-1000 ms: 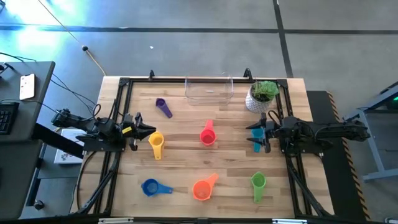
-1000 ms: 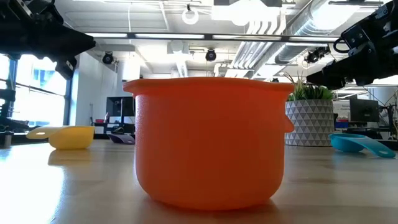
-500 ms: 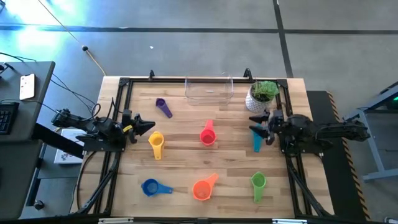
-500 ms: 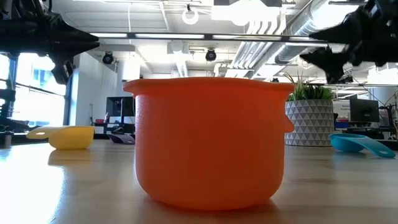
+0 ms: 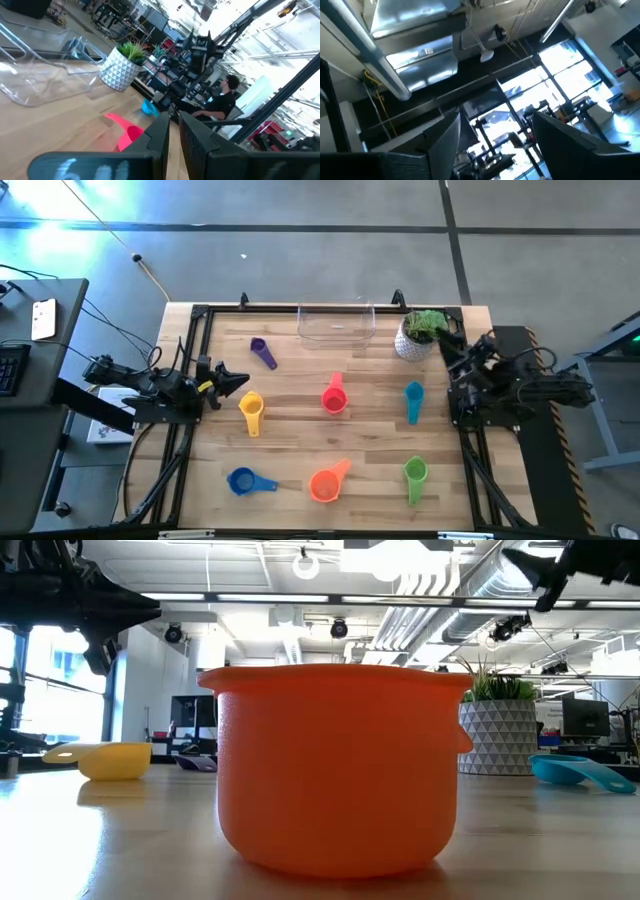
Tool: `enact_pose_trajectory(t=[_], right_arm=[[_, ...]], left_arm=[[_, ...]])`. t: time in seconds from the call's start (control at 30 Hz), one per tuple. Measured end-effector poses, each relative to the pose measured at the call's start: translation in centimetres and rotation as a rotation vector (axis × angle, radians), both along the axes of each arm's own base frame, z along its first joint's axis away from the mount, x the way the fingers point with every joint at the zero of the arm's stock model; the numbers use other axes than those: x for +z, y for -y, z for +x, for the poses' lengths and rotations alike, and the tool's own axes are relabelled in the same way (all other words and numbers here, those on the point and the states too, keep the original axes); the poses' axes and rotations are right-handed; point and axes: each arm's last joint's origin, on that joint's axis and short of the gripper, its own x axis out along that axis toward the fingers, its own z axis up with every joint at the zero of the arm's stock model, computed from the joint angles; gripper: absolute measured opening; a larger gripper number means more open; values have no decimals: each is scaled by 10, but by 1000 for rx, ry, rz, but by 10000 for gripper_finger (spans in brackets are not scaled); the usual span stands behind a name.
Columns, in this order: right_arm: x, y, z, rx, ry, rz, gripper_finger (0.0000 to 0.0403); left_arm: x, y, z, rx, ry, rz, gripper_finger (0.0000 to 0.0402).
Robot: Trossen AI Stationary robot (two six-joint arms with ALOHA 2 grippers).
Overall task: Nest measuring cups in basket
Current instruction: Stack the pink measuring cup on top of the orange measuring cup
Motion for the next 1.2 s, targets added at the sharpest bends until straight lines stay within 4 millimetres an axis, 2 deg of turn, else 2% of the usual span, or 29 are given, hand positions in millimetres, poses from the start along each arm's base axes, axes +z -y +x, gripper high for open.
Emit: enact_pose_trajectory(t=[0.17, 0.3, 0.43, 0.6, 0.8, 0.97, 1.2], right_arm=[[32, 0, -8, -35, 25, -37, 243], [60, 0, -2, -52, -78, -73, 243], [86, 0, 17, -49, -257, -86, 243], [106, 0, 51, -42, -530, -109, 243], [114, -1, 92, 9, -790, -83, 243], [113, -3, 126, 95, -954, -111, 243], [96, -6, 172, 195, -1091, -191, 243]], left_arm=[[8, 0, -1, 5, 83, -35, 35], [18, -1, -3, 14, 175, 5, 35], [29, -2, -7, 32, 256, 47, 35], [50, -4, -12, 48, 259, 105, 35], [74, -4, -13, 50, 154, 197, 35], [88, -2, -8, 43, 63, 228, 35], [106, -1, 3, 79, -65, 203, 35]])
